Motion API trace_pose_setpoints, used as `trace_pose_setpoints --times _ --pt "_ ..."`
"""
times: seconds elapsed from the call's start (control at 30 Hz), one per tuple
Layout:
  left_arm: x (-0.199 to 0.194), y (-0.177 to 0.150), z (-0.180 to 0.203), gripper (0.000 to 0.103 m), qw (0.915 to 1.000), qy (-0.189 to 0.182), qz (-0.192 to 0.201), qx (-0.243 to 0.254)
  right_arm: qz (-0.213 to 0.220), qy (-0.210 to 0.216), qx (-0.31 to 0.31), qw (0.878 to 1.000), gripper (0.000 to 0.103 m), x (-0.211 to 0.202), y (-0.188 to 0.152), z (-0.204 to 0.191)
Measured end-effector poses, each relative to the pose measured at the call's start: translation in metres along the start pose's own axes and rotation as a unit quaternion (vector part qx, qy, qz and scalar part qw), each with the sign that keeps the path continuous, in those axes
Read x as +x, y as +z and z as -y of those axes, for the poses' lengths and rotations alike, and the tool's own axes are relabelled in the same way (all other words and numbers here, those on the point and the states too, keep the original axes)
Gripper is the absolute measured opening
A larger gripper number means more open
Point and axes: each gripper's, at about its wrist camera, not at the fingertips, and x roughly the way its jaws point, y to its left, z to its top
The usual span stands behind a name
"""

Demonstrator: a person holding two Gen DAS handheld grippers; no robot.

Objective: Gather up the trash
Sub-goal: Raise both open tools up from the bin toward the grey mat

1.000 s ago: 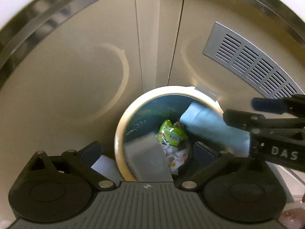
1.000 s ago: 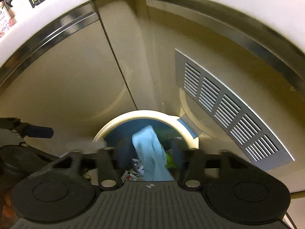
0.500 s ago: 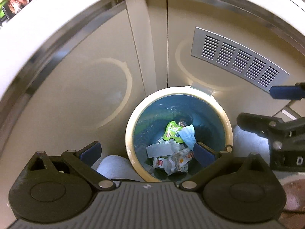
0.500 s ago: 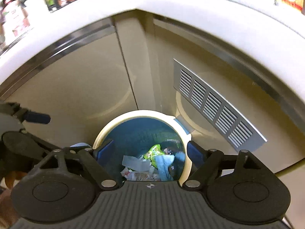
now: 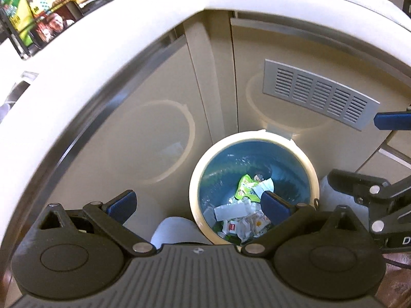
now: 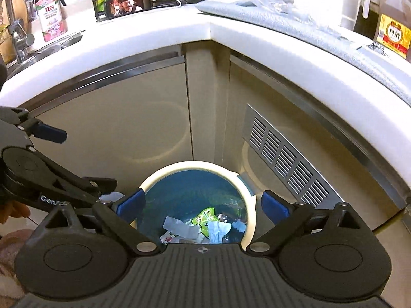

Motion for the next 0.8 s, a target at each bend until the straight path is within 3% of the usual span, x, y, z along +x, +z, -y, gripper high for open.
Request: trace_pose_setpoints --times 0.8 --pt "-0.057 0.004 0.001 0.103 0.9947 0.040 0.094 0.013 0.048 -0.026 -0.025 0.998 0.100 -0.038 -0.009 -0.003"
